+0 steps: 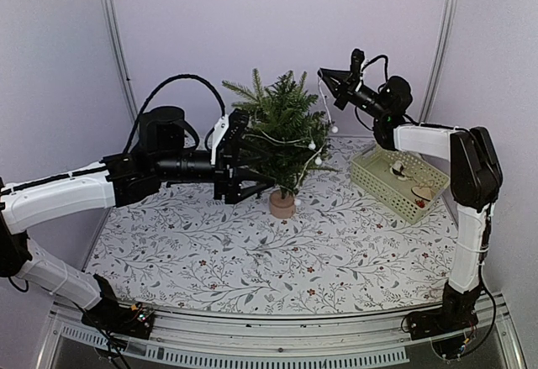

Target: Decorate the small christmas tree

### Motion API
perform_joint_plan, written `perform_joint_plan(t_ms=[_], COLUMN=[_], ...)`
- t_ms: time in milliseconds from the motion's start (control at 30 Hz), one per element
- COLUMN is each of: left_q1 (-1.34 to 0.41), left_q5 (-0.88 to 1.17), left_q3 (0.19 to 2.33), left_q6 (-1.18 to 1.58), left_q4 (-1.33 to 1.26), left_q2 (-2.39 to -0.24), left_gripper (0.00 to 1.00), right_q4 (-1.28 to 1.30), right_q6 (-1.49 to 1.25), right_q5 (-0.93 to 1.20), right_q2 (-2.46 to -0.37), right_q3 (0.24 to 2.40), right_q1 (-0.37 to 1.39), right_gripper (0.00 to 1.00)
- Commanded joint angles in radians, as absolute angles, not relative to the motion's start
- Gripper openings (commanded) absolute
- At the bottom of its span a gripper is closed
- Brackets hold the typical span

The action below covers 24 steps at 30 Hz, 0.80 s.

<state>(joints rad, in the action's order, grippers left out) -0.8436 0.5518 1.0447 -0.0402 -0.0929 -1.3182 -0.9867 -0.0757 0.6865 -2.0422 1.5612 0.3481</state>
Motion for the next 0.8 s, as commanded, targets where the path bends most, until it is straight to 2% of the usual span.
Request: perform_joint_plan(t_ms=[0, 467, 767], left_q1=[-0.824, -0.816, -0.816], left_q5=[0.557, 0.580, 0.584], left_q3=[1.024, 1.019, 1.013], left_q6=[-0.032, -0.026, -0.016], left_q4=[-0.120, -0.130, -0.137], left_q2=[-1.290, -1.290, -1.284], left_gripper=[0.76, 0.75, 0.75], right_q4=[-0.989, -1.037, -1.035], right_q6=[-0.107, 0.007, 0.052], right_q5=[0.728, 0.632, 0.596], right_q2=[-2.071, -1.832, -1.772], right_q3=[1.614, 1.412, 1.438], right_q1=[0.368, 0.390, 0.388], right_gripper=[0.00, 0.00, 0.00])
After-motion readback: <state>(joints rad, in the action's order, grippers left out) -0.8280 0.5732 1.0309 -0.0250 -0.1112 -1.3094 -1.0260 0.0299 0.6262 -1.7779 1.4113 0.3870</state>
